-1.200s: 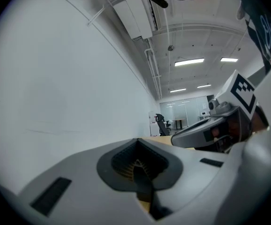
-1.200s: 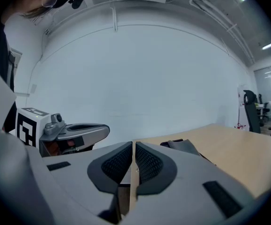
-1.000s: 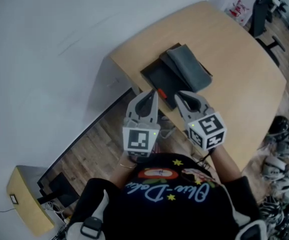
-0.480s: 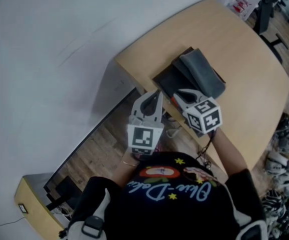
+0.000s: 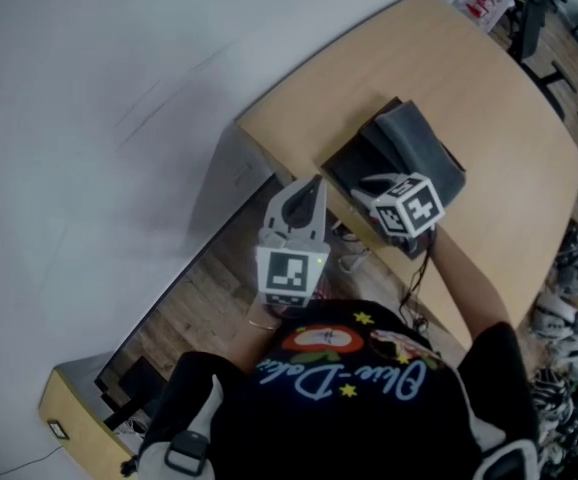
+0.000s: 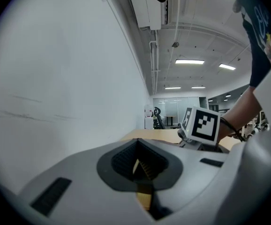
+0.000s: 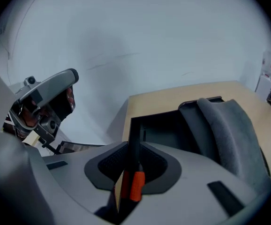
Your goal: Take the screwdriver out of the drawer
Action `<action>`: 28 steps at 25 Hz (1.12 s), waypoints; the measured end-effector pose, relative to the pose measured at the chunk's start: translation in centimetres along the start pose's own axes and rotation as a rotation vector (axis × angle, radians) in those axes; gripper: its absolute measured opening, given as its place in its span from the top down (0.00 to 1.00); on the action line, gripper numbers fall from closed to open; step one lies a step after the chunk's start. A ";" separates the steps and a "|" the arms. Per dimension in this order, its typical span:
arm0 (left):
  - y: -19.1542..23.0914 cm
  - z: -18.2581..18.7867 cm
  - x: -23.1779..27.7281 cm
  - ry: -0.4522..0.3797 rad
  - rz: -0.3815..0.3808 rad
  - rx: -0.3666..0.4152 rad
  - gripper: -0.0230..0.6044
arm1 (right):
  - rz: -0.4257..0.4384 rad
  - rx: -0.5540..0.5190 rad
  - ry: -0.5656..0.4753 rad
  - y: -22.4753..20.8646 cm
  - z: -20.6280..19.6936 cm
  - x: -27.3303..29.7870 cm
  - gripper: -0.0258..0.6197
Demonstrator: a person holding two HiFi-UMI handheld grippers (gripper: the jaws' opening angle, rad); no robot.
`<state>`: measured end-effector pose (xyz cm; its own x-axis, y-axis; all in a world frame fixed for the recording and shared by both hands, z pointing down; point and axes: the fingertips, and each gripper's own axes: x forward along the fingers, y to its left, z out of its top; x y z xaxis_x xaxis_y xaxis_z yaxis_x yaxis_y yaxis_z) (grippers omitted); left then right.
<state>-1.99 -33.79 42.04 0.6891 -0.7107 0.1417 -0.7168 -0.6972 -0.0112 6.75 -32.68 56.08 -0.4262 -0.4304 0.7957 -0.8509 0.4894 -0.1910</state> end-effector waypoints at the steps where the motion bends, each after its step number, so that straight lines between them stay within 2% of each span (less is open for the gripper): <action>1: 0.3 0.1 0.0 -0.005 0.001 -0.005 0.96 | -0.001 -0.005 0.023 -0.3 -0.1 0.4 0.87; 10: 3.6 0.2 0.0 -0.013 0.026 -0.012 0.96 | 0.041 -0.038 0.204 -1.6 -1.1 3.6 0.85; 18: 5.3 -0.2 -0.4 -0.013 0.056 -0.042 0.96 | 0.122 0.032 0.357 -2.0 -3.2 5.8 0.85; 21: 5.6 -0.4 -0.5 -0.006 0.055 -0.010 0.96 | 0.109 0.025 0.380 -1.9 -3.3 6.0 0.85; 28: 5.7 -0.7 -0.3 -0.006 0.058 -0.058 0.96 | 0.017 -0.029 0.449 -2.4 -3.0 6.3 0.85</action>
<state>-6.31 -37.50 42.60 0.6465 -0.7506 0.1363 -0.7606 -0.6481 0.0385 7.05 -34.30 63.33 -0.2593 -0.0536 0.9643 -0.8330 0.5177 -0.1952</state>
